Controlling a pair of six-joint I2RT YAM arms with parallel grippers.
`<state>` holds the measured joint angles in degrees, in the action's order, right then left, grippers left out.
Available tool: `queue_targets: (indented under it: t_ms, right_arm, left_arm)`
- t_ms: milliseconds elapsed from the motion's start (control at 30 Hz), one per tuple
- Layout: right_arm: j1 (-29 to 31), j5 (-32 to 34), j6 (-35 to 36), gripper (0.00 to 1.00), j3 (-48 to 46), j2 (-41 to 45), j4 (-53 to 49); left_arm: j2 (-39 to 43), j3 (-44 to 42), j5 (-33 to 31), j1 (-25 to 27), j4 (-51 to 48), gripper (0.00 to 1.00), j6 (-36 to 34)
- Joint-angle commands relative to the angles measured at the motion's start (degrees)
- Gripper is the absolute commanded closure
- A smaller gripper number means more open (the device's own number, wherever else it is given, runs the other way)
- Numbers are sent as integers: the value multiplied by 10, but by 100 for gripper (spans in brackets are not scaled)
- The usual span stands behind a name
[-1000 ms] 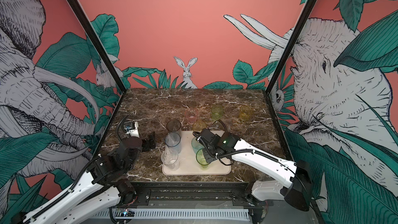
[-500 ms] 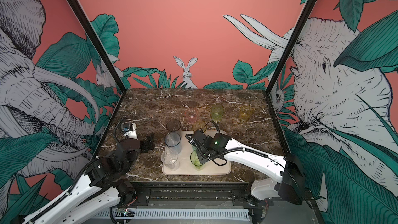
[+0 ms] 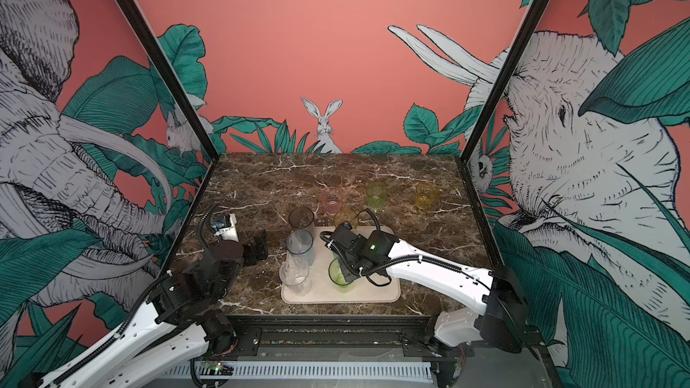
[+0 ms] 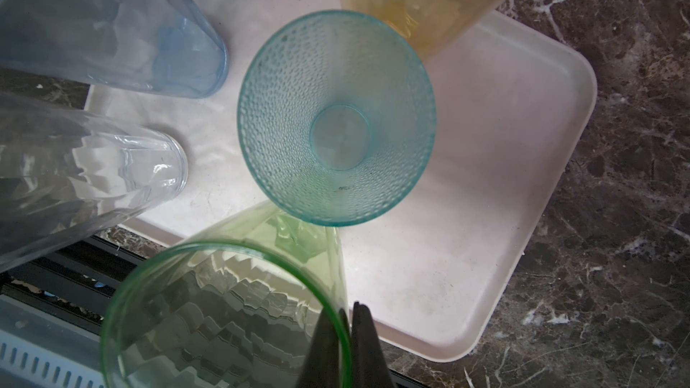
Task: Place the glasses into the tray
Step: 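Lower the green glass onto the tray edge nearest the robot, then open the right gripper and raise it away from the green glass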
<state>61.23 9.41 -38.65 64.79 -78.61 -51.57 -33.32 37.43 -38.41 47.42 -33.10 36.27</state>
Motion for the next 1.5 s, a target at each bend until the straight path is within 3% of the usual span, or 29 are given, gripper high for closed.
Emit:
queue_targets:
  t_ms: [0, 200, 533, 967, 1467]
  right_arm:
    - [4, 4, -16, 100, 18, -2, 10]
    - [4, 5, -18, 100, 20, -6, 9]
    - [4, 1, -16, 68, 34, -6, -1]
    - [-3, 41, 55, 60, 164, -1, -60]
    - [-121, 39, 201, 49, 335, -50, -38]
  left_arm:
    - [3, -10, -6, -4, -7, 2, 11]
    - [4, -9, -6, -4, -8, 2, 11]
    - [4, -9, -7, -4, -8, 2, 11]
    - [4, 8, -22, -3, -13, 2, -4]
    - [-4, 47, -64, -4, -32, 2, -29]
